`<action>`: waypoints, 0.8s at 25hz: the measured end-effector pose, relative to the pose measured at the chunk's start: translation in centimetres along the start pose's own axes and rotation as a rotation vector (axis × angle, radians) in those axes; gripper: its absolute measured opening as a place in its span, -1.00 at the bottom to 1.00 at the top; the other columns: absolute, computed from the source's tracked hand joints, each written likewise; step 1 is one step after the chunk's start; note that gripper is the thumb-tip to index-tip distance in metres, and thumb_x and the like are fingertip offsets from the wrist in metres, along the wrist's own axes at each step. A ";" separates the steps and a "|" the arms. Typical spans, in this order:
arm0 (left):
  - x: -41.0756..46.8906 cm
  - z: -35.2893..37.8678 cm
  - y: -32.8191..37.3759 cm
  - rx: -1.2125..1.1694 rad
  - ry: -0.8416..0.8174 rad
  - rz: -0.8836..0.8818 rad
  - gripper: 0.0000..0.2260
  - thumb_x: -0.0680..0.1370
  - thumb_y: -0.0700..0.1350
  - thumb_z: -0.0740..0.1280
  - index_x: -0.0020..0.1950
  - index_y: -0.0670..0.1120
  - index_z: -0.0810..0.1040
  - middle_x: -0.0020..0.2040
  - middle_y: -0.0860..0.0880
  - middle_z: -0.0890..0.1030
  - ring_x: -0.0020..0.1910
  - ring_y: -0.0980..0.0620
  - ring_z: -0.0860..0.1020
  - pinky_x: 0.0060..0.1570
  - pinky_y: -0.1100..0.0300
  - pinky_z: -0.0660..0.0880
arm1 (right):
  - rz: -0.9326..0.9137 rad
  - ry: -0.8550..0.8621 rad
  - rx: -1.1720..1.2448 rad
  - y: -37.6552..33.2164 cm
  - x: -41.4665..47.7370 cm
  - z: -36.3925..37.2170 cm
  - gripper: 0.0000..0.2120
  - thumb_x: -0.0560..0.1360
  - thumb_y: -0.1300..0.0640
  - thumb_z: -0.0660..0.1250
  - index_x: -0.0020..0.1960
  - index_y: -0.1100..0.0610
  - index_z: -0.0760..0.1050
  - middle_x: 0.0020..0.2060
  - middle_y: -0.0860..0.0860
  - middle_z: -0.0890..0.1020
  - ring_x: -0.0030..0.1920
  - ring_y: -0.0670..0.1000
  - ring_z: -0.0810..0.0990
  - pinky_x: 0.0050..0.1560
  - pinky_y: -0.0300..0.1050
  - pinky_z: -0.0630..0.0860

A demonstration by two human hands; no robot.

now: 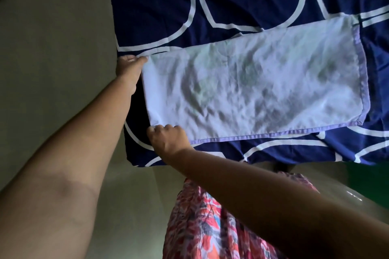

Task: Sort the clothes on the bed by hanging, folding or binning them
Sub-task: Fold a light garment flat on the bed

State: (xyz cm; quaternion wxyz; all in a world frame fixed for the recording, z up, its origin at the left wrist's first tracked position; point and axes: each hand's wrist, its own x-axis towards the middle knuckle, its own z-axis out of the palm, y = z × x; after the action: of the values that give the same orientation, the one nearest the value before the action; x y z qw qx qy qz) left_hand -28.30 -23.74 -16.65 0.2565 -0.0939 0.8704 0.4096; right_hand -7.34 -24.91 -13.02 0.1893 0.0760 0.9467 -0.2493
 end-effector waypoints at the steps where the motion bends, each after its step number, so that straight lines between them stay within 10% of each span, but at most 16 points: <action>1: 0.1 -0.1 0.4 -0.012 -0.044 -0.020 -0.77 0.42 -0.01 0.47 -0.21 0.00 0.41 -0.21 0.04 0.53 -0.26 0.08 0.49 -0.32 0.30 0.42 | -0.005 0.035 0.025 0.3 -0.3 -0.3 -0.69 0.51 0.30 0.18 0.23 0.14 0.35 0.07 0.06 0.56 0.04 0.13 0.57 -0.20 -0.06 0.32; 7: 0.4 -0.2 1.9 0.180 -0.194 -0.141 -0.90 0.50 -0.02 0.40 -0.10 -0.01 0.52 -0.08 -0.02 0.59 -0.16 0.05 0.54 -0.06 0.18 0.51 | 0.084 0.194 0.362 3.6 -4.5 -2.1 -0.49 0.47 0.24 0.16 0.41 0.08 0.23 -0.01 0.11 0.52 -0.09 0.21 0.50 -0.30 -0.03 0.26; 20: -11.9 16.0 13.3 0.099 -0.588 0.194 -0.87 0.57 -0.18 0.31 -0.05 0.06 0.55 -0.22 0.07 0.51 -0.48 0.22 0.50 -0.44 0.30 0.52 | 0.701 0.536 0.982 15.4 -15.1 -1.8 -0.57 0.46 0.26 0.22 0.31 0.05 0.28 -0.35 0.00 0.50 -0.33 0.10 0.45 -0.29 -0.04 0.30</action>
State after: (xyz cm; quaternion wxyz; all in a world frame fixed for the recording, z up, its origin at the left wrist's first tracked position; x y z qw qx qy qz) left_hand -17.22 -3.47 -10.07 0.4614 0.1246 0.7826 0.3989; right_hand 9.58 -11.41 -12.40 -0.0396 0.5167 0.6564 -0.5483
